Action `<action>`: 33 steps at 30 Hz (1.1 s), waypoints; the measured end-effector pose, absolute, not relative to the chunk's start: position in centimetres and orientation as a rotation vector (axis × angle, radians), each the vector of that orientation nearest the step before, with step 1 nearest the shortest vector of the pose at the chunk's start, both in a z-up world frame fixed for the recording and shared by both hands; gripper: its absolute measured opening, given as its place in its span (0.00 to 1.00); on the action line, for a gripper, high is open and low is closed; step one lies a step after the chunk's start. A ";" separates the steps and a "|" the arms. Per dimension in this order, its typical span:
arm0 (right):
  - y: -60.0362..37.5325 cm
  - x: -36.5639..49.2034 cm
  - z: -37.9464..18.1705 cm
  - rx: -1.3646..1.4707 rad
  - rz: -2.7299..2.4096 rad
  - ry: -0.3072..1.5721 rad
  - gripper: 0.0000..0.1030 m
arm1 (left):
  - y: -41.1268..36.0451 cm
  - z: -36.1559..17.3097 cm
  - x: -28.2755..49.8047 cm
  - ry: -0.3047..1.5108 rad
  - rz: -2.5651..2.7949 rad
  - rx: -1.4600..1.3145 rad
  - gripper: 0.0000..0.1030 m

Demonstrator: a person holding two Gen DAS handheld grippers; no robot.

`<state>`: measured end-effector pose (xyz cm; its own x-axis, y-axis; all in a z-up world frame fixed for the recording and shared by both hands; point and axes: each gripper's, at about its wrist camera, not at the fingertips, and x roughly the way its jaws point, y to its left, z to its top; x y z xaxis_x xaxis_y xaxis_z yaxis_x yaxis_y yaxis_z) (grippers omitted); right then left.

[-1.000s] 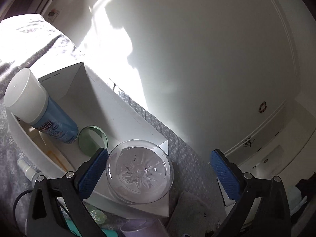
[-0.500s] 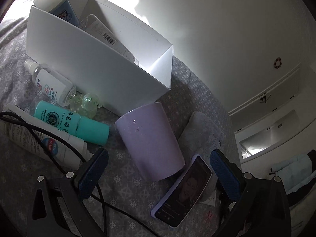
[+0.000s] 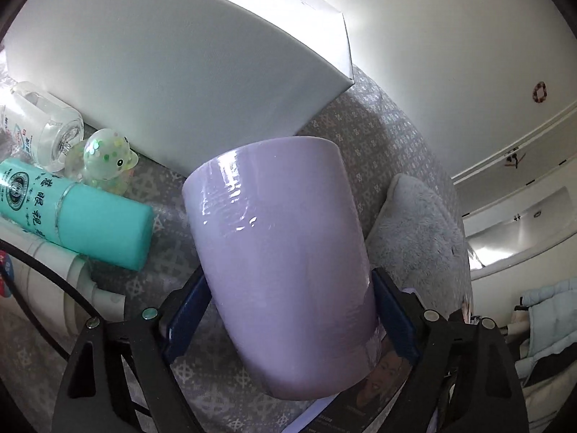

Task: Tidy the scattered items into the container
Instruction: 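Close the right tool around the lavender cup, then lift the lavender cup with the right tool and drop it into the box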

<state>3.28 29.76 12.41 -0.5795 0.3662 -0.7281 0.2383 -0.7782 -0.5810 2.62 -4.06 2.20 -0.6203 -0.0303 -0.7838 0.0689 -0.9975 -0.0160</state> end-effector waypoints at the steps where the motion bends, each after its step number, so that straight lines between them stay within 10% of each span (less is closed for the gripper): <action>1: 29.6 4.1 12.7 -1.374 2.533 -1.008 0.81 | -4.1 2.2 2.6 0.068 -2.778 1.343 1.00; 13: 26.9 10.4 25.0 -0.841 2.599 -0.896 0.72 | -4.2 2.0 2.5 0.081 -2.774 1.348 1.00; 24: 15.7 -1.9 27.9 -0.719 2.849 -0.939 0.71 | -4.1 2.1 2.5 0.078 -2.776 1.344 1.00; 28: 12.5 -3.3 26.1 -0.688 2.857 -1.010 0.97 | -4.1 2.1 2.4 0.073 -2.775 1.341 1.00; 33: 13.3 1.4 26.9 -0.639 3.005 -0.826 1.00 | -4.0 2.1 2.4 0.074 -2.775 1.342 1.00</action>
<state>1.36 13.26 26.92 -0.9186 0.0670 -0.3894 0.1416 -0.8643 -0.4827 2.42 -4.05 2.11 -0.6198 -0.0310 -0.7842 0.0727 -0.9972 -0.0180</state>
